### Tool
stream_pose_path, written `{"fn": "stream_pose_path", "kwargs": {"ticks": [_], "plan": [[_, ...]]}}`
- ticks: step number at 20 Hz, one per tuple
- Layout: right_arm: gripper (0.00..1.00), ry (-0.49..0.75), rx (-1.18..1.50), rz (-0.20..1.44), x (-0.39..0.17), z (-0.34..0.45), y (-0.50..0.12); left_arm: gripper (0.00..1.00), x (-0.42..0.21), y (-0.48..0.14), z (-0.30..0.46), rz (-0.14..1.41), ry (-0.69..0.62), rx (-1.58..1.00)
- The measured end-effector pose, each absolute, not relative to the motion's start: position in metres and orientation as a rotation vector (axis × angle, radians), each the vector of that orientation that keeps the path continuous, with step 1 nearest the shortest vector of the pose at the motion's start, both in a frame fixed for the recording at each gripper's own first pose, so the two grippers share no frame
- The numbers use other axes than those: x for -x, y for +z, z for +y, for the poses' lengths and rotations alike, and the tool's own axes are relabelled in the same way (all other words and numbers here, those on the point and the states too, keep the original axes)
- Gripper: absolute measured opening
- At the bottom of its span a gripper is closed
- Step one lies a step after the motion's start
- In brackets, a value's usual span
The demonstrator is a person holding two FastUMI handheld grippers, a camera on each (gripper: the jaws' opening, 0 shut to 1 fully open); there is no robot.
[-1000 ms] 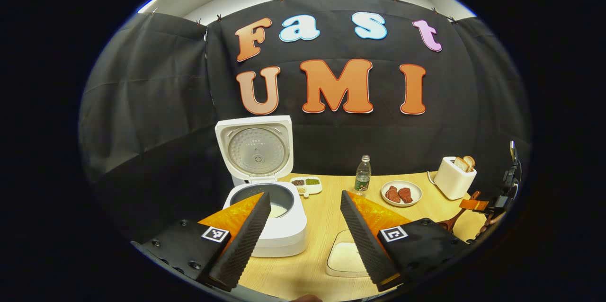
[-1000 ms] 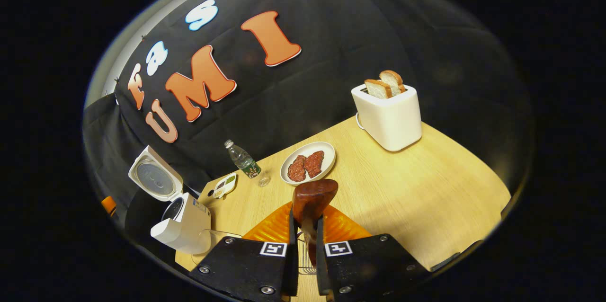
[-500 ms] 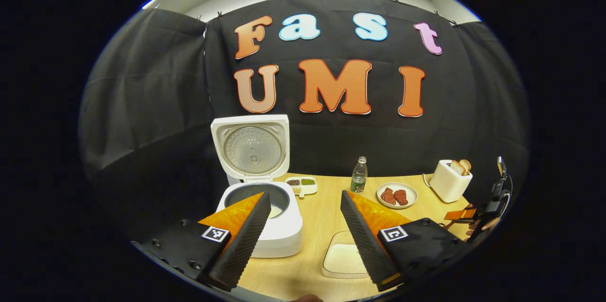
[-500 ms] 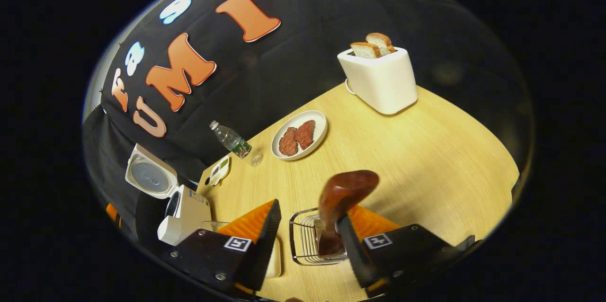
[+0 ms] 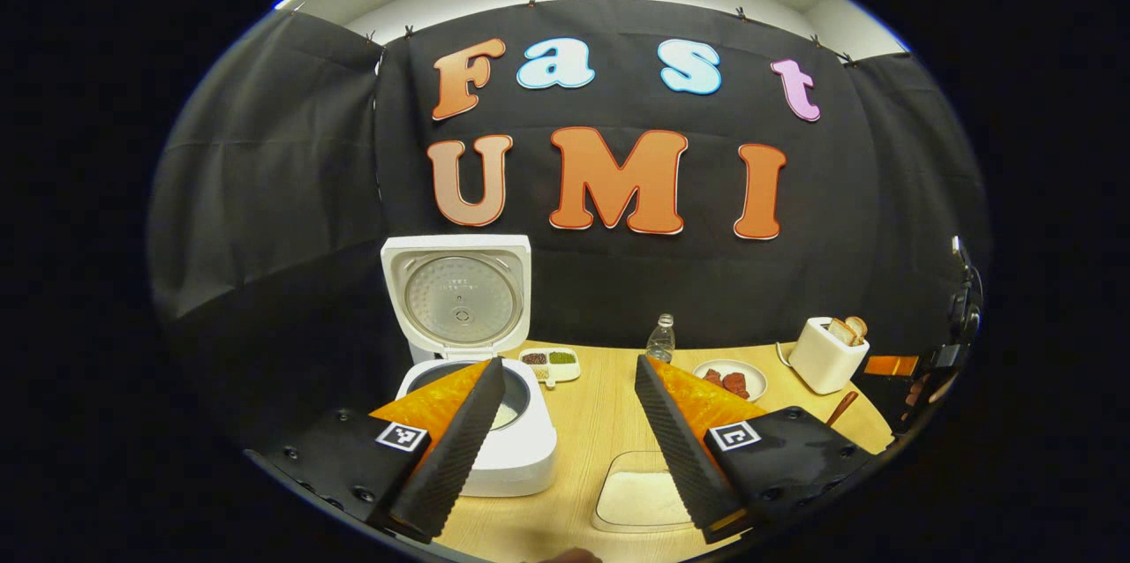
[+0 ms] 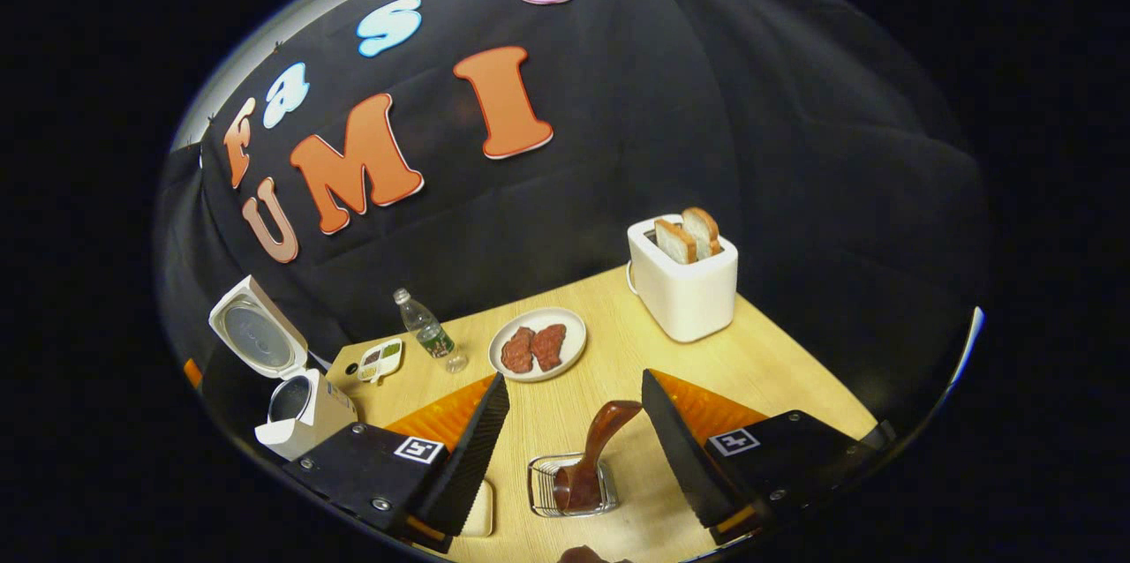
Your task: Close the left gripper, press the button to open the rice cooker; take a wooden spoon from the chopstick holder with the right hand, scoop a spoonful of rice and pour it into the rice cooker, then put the wooden spoon back into the chopstick holder.
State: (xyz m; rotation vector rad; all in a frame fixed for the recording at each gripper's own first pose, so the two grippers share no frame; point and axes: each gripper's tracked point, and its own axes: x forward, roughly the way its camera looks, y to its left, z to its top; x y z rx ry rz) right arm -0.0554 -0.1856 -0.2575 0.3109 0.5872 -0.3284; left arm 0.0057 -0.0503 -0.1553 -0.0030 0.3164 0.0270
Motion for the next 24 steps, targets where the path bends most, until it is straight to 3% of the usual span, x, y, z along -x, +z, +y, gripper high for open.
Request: {"fn": "stream_pose_path", "kwargs": {"ticks": [14,24], "plan": [[0.93,-0.079,-0.098,0.379,-0.004,-0.074,-0.137,1.00,-0.118,-0.102,0.087,0.224,0.247,0.069],[0.94,-0.016,-0.056,0.329,-0.024,-0.023,-0.112,1.00,-0.268,-0.108,0.157,0.265,0.281,0.100]]}}
